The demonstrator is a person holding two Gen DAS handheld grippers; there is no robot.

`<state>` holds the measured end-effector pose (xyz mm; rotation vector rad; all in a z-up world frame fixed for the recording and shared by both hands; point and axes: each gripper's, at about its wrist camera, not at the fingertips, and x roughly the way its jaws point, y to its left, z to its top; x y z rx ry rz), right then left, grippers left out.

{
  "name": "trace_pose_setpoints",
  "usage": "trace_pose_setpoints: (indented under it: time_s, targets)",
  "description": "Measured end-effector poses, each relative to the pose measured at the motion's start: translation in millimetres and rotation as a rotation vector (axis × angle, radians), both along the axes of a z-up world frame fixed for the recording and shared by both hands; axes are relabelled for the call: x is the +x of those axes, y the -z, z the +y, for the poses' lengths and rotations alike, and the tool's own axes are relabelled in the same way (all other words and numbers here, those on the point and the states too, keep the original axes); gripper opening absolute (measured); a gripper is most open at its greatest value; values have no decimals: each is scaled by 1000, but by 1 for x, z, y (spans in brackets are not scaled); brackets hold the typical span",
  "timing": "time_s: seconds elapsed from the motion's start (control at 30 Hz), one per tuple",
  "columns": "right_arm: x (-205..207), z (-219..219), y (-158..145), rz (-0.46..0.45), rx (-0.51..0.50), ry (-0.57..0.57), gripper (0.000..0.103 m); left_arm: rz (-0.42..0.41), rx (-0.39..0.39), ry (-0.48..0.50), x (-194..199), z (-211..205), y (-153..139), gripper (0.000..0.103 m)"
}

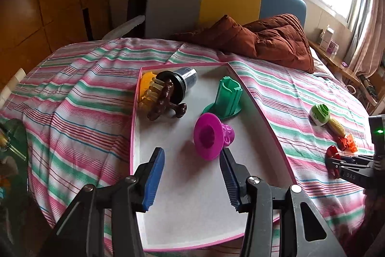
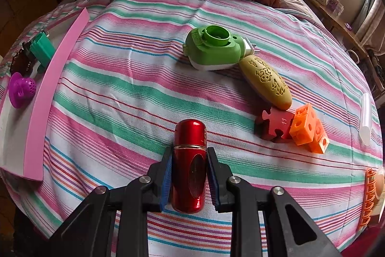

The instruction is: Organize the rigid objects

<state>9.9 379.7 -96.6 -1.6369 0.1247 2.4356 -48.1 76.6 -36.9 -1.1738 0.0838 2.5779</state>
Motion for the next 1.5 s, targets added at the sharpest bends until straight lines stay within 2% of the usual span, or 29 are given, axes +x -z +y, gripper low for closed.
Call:
trace_pose_setpoints:
  time_s: [0.87,1.17,1.5]
  targets:
    - [7,-12,-1,7,38,-3,26,-6,1,-49,25,-41,8,49]
    - [10,-18,-7,4,-18,1,25,-10,6,-61,27,-50,10,49]
    - [0,-64,-35,97,-106,-86,25,-16,-1,-86,27,-62,14,49]
